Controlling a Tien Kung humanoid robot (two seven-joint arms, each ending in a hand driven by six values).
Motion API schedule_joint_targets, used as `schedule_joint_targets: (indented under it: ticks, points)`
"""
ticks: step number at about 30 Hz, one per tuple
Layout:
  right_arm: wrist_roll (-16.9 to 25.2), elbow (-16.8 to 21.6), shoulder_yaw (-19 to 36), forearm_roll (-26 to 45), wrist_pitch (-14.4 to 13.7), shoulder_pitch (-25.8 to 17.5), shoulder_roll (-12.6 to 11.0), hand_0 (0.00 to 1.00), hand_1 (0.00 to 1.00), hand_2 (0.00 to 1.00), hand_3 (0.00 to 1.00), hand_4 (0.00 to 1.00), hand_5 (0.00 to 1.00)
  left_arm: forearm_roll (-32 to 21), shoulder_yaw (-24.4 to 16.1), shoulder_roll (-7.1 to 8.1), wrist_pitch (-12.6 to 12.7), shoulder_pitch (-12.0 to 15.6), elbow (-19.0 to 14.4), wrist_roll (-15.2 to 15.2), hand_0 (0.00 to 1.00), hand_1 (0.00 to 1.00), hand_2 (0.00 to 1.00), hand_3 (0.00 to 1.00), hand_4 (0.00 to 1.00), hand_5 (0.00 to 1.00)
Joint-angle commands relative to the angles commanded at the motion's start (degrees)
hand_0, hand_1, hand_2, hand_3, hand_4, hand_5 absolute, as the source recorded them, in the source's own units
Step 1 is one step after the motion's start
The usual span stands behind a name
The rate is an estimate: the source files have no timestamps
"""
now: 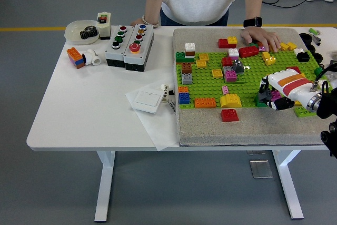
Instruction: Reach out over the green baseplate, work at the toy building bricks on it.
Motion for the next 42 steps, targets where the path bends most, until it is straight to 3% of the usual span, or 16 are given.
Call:
schedule_joint_targets:
  ticks: [20, 21, 42]
  points:
    - [0.1, -0.6, -1.3, 0.0, 1.5, 0.4, -0.2, 0.441, 0.483, 0.521, 0.524, 0.731, 0.066, -0.1, 0.1, 0.04, 0.1, 0.1, 0.0, 0.1, 0.814, 0.817, 0.825, 0.662, 0.670, 0.648]
    - [0.1, -0.5, -1.3, 0.0, 1.4, 0.4, -0.2, 0.430, 0.527, 0.581, 0.585, 0.794, 0.114, -0.1, 0.1, 0.05, 0.1, 0.1, -0.1, 0.1, 0.814, 0.817, 0.824, 0.662, 0.669, 0.647]
    - [-0.3, -0.4, -1.0, 0.0, -0.1, 0.3, -0.3, 0.458, 0.562, 0.622, 0.632, 0.841, 0.147, -0.1, 0.2, 0.16, 0.1, 0.3, -0.1, 0.2, 0.807, 0.814, 0.825, 0.660, 0.668, 0.647]
